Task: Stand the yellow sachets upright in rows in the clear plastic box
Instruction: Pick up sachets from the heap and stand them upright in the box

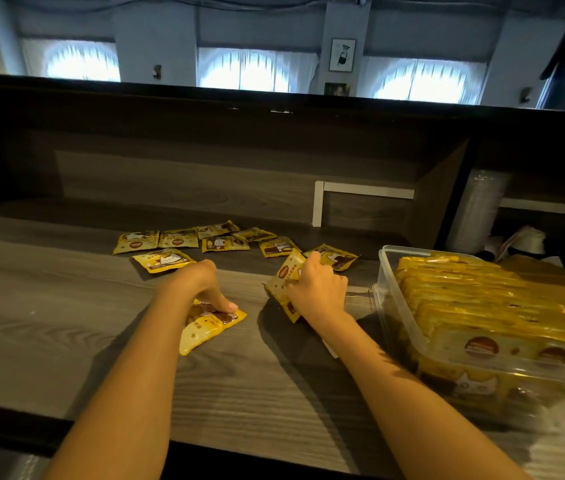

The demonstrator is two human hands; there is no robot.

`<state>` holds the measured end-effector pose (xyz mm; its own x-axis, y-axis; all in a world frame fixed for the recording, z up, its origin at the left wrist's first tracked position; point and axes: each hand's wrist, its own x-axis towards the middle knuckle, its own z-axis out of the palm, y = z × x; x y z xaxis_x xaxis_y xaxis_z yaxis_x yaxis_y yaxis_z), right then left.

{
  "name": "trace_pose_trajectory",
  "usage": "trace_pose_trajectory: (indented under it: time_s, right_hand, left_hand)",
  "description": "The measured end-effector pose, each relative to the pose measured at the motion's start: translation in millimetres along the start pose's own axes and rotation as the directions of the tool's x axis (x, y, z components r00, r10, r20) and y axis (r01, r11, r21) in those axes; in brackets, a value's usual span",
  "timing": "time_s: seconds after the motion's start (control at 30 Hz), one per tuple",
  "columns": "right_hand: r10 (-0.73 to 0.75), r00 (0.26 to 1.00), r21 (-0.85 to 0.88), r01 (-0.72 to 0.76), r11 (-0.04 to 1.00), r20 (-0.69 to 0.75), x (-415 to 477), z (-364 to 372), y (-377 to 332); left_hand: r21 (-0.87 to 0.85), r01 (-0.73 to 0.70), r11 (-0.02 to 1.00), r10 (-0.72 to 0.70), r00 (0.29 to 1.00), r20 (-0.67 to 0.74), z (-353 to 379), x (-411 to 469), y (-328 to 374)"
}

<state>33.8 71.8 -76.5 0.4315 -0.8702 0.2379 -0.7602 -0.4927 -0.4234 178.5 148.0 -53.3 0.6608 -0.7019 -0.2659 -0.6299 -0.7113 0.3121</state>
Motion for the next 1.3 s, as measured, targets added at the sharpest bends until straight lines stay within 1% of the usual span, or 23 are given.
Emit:
trace_pose_trajectory:
  time_s: [0.07, 0.13, 0.2, 0.27, 0.33, 0.4, 0.43, 0.47, 0.53, 0.6, 0.67, 0.77, 0.8, 0.83, 0.9, 0.97, 1.0, 1.03, 1.1, 1.17, 1.2, 1.23, 1.3]
  right_hand:
    - [0.010, 0.999, 0.021, -0.010, 1.000, -0.031, -1.6, 0.0, -0.7]
    - [0.018, 0.997, 0.054, -0.014, 0.998, -0.070, -2.4, -0.2, -2.6]
    - [0.020, 0.995, 0.093, -0.011, 0.996, -0.099, -3.9, -2.3, -4.2]
    - [0.023, 0.994, 0.141, -0.008, 0.990, -0.111, -5.6, -4.7, -4.8]
    - [0.064, 0.991, 0.230, -0.035, 0.972, -0.120, -6.2, -6.0, -3.6]
    - [0.125, 0.985, 0.321, -0.080, 0.944, -0.120, -4.2, -4.9, -1.6]
    - [0.154, 0.982, 0.352, -0.106, 0.930, -0.111, -2.4, -3.5, -0.7]
    - [0.180, 0.979, 0.373, -0.132, 0.918, -0.098, -0.7, -2.6, 0.1]
    - [0.220, 0.973, 0.397, -0.176, 0.901, -0.067, 2.6, -1.5, 2.0]
    - [0.237, 0.971, 0.415, -0.200, 0.888, -0.038, 4.6, -2.2, 2.6]
    - [0.236, 0.971, 0.427, -0.196, 0.883, -0.043, 5.5, -3.2, 1.9]
    - [0.186, 0.975, 0.453, -0.113, 0.884, -0.118, 1.9, -4.8, -2.7]
    - [0.157, 0.976, 0.451, -0.074, 0.890, -0.151, -0.4, -5.9, -5.1]
    - [0.131, 0.976, 0.444, -0.041, 0.895, -0.176, -2.4, -6.2, -7.7]
    - [0.090, 0.978, 0.430, 0.001, 0.903, -0.190, -5.0, -5.9, -11.7]
    - [0.056, 0.984, 0.380, 0.012, 0.925, -0.168, -6.5, -5.1, -13.5]
    - [0.052, 0.989, 0.363, 0.002, 0.932, -0.139, -6.6, -5.9, -13.9]
    - [0.071, 0.992, 0.378, -0.028, 0.925, -0.102, -6.6, -7.8, -14.7]
    - [0.191, 0.981, 0.548, -0.171, 0.819, 0.021, -6.3, -17.6, -17.9]
    - [0.278, 0.942, 0.736, -0.323, 0.595, 0.188, -9.6, -28.6, -21.2]
    - [0.286, 0.938, 0.796, -0.324, 0.512, 0.197, -10.8, -32.0, -20.8]
    - [0.278, 0.947, 0.827, -0.286, 0.485, 0.164, -11.2, -34.7, -19.9]
    - [0.235, 0.972, 0.826, -0.154, 0.542, 0.027, -13.1, -40.3, -16.3]
  left_hand:
    - [-0.156, -0.009, 0.988, 0.005, 1.000, -0.025, 3.6, 6.2, 0.3]
    - [-0.221, -0.061, 0.973, 0.019, 0.982, -0.186, 6.4, 11.8, 2.2]
    - [-0.348, -0.134, 0.928, -0.013, 0.921, -0.390, 8.6, 14.4, 6.1]
    - [-0.497, -0.213, 0.841, -0.092, 0.850, -0.519, 9.8, 16.5, 7.5]
    - [-0.615, -0.219, 0.757, -0.161, 0.850, -0.501, 9.4, 18.8, 7.0]
    - [-0.733, -0.152, 0.663, -0.165, 0.925, -0.342, 6.9, 19.4, 4.7]
    - [-0.753, -0.105, 0.650, -0.126, 0.962, -0.243, 5.7, 16.0, 3.6]
    - [-0.711, -0.069, 0.700, -0.062, 0.986, -0.156, 4.3, 12.2, 2.8]
    - [-0.521, -0.045, 0.853, 0.035, 0.999, -0.030, 2.3, 6.6, 1.7]
    - [-0.444, -0.070, 0.893, 0.096, 0.995, 0.037, 0.7, 3.2, 1.5]
    - [-0.526, -0.090, 0.845, 0.106, 0.994, 0.000, -1.0, 5.7, 0.3]
    - [-0.612, -0.159, 0.775, 0.003, 0.969, -0.247, 1.0, 15.7, -2.9]
    - [-0.648, -0.187, 0.738, -0.047, 0.944, -0.326, 1.4, 19.5, -3.7]
    - [-0.713, -0.204, 0.671, -0.093, 0.930, -0.355, 1.5, 22.7, -4.3]
    - [-0.865, -0.219, 0.451, -0.114, 0.947, -0.300, -0.7, 22.3, -2.4]
    - [-0.965, -0.183, 0.188, -0.055, 0.979, -0.196, -2.8, 14.1, 4.0]
    - [-0.984, -0.156, 0.087, -0.001, 0.988, -0.157, -3.0, 9.8, 7.4]
    - [-0.989, -0.142, 0.041, 0.038, 0.989, -0.140, -2.6, 4.7, 11.1]
    - [-0.992, -0.123, 0.037, 0.111, 0.987, -0.119, -1.3, -3.3, 18.1]
    - [-0.990, -0.133, 0.056, 0.146, 0.981, -0.124, 1.0, -12.1, 24.1]
    - [-0.986, -0.143, 0.081, 0.153, 0.980, -0.130, 2.5, -16.4, 26.6]
    - [-0.978, -0.165, 0.131, 0.158, 0.977, -0.143, 4.2, -21.1, 28.8]
    - [-0.932, -0.238, 0.274, 0.178, 0.965, -0.194, 7.0, -30.0, 32.1]
